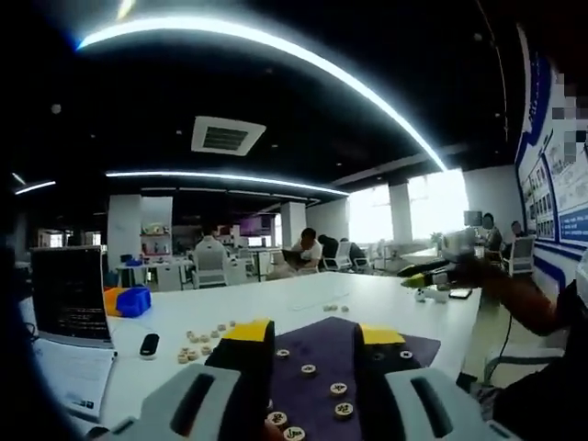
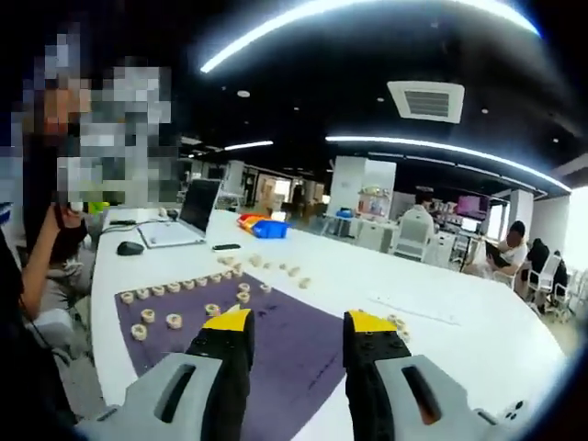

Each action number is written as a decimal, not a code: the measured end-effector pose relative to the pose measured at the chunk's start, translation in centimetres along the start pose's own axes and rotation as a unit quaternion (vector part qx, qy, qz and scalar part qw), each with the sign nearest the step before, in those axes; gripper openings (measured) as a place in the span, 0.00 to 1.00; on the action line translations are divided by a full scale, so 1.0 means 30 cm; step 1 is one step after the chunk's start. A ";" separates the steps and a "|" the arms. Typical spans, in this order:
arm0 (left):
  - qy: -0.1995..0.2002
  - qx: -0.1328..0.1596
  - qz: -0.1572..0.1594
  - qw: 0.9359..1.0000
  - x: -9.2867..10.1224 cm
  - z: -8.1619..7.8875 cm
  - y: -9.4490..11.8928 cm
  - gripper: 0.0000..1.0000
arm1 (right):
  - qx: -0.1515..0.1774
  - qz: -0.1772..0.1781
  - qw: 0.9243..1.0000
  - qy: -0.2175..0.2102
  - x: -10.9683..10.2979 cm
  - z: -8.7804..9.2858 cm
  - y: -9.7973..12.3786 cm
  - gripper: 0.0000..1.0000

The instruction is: Pick up the chess pieces one by one and place each piece onto its starting position on the chessboard, setting the pieces on their correct points until all the chess pieces are arranged in the starting layout

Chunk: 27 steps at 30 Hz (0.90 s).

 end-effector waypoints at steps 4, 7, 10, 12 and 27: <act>0.002 -0.003 0.002 1.000 -0.008 0.012 -0.011 0.36 | -0.043 0.062 0.997 -0.016 0.162 0.128 -0.116 0.39; 0.004 -0.004 0.004 1.000 -0.010 0.021 -0.017 0.36 | -0.055 0.098 0.994 -0.017 0.249 0.208 -0.199 0.37; 0.003 -0.005 0.002 1.000 -0.015 0.028 -0.020 0.36 | -0.084 0.111 0.990 -0.020 0.292 0.283 -0.276 0.36; 0.005 -0.005 -0.004 1.000 -0.023 0.029 -0.019 0.35 | -0.102 0.117 0.988 -0.007 0.314 0.325 -0.324 0.36; -0.025 -0.001 0.007 1.000 -0.016 0.006 0.003 0.35 | -0.150 0.238 0.960 0.004 0.446 0.476 -0.477 0.31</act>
Point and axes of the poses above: the point that each gripper's makers call its tool centre point, and the gripper's own axes: y roughly backward along the fingers, x roughly to its right, z roughly out of its underside, the point moved 6 cm from there along y, roughly backward along the fingers, and after that the axes turned 12 degrees about x, right-handed, at the moved point
